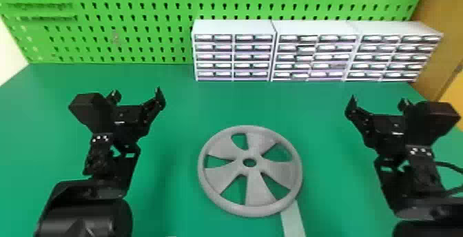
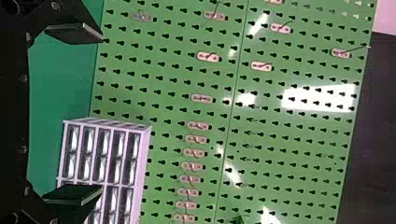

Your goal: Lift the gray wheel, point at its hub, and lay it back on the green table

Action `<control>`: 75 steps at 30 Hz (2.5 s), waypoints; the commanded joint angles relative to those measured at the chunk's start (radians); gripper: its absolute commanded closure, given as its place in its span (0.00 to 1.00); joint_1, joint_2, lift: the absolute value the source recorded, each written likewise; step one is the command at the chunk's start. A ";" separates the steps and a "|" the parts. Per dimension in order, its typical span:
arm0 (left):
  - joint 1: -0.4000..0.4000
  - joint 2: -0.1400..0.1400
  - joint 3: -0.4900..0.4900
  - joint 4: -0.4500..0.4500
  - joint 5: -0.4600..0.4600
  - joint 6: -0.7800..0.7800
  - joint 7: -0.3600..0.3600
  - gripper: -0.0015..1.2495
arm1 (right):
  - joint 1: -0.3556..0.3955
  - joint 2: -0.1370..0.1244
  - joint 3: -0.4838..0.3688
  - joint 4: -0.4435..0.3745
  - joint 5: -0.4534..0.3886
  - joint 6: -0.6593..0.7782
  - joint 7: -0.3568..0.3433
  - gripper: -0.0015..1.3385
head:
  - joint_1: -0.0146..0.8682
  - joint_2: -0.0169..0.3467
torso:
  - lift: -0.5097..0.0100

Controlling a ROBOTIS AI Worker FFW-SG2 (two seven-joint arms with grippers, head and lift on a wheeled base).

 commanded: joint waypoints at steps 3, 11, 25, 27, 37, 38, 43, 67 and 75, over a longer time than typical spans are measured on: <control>0.001 0.000 -0.009 0.001 0.000 0.000 0.000 0.12 | -0.009 -0.002 -0.009 -0.062 -0.012 0.113 0.000 0.12 | 0.80 0.18 | 0.80; 0.003 0.000 -0.015 0.001 0.000 0.000 0.002 0.12 | -0.044 -0.005 -0.022 -0.166 -0.043 0.338 0.000 0.12 | 0.80 0.18 | 0.80; 0.009 0.000 -0.021 0.001 0.002 0.002 0.000 0.12 | -0.116 -0.013 -0.041 -0.312 -0.086 0.691 0.000 0.13 | 0.80 0.18 | 0.80; 0.009 0.000 -0.021 0.001 0.002 0.002 0.000 0.12 | -0.133 -0.012 -0.047 -0.335 -0.098 0.762 0.000 0.13 | 0.80 0.18 | 0.80; 0.008 0.000 -0.019 0.001 0.000 0.002 0.000 0.12 | -0.248 -0.024 -0.064 -0.422 -0.141 1.135 0.000 0.14 | 0.80 0.18 | 0.80; 0.008 0.000 -0.019 0.001 0.000 0.002 0.000 0.12 | -0.265 -0.027 -0.072 -0.422 -0.161 1.184 0.000 0.14 | 0.80 0.18 | 0.80; 0.005 0.000 -0.021 0.001 0.000 0.002 0.000 0.12 | -0.362 -0.032 -0.076 -0.413 -0.179 1.423 0.000 0.14 | 0.80 0.18 | 0.80; 0.000 0.000 -0.022 0.002 0.002 0.003 0.002 0.12 | -0.546 -0.036 -0.003 -0.104 -0.271 1.533 0.000 0.16 | 0.80 0.18 | 0.80; -0.002 0.000 -0.025 0.004 -0.002 0.003 0.002 0.12 | -0.581 -0.025 0.036 0.027 -0.268 1.533 0.000 0.16 | 0.80 0.18 | 0.80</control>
